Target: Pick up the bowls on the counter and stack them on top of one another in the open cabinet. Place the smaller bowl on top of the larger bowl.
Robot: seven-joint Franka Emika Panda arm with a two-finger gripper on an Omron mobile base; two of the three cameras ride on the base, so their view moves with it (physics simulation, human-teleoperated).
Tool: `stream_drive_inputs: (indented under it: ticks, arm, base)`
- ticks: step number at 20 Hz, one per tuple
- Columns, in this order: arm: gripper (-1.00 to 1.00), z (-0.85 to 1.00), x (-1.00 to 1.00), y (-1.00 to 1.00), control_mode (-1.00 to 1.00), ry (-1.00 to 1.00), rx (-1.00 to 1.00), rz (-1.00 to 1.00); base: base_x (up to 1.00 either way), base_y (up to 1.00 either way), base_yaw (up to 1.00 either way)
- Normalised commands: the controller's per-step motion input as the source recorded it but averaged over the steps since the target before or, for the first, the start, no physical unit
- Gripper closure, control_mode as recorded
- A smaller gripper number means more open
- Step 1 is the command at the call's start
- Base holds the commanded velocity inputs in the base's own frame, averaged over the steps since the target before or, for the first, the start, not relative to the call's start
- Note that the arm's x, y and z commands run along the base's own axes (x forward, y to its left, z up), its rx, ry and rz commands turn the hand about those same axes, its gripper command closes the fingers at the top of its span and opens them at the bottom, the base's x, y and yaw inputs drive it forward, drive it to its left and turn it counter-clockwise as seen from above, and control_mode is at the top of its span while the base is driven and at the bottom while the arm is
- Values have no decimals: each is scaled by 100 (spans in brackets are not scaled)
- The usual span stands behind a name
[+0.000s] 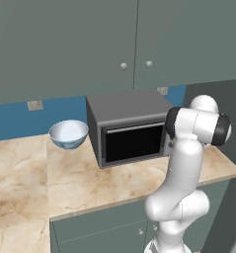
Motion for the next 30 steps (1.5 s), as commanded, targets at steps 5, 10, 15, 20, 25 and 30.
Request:
stream_drive_inputs:
  ticks: [5,10,15,20,25,30]
  arm:
    - [-100,-14,24,-1,-100,0,3,0]
    - [-100,-13,26,0,-100,0,1,0]
    - [-100,-14,23,0,-100,0,1,0]
    - [-100,-16,20,0,-100,0,0,0]
    - [-100,-22,14,0,-100,0,0,0]
    - [100,-33,4,0,-100,0,0,0]
  base:
    - [0,0,0]
    - [0,0,0]
    - [0,0,0]
    - [0,0,0]
    - [0,0,0]
    - [0,0,0]
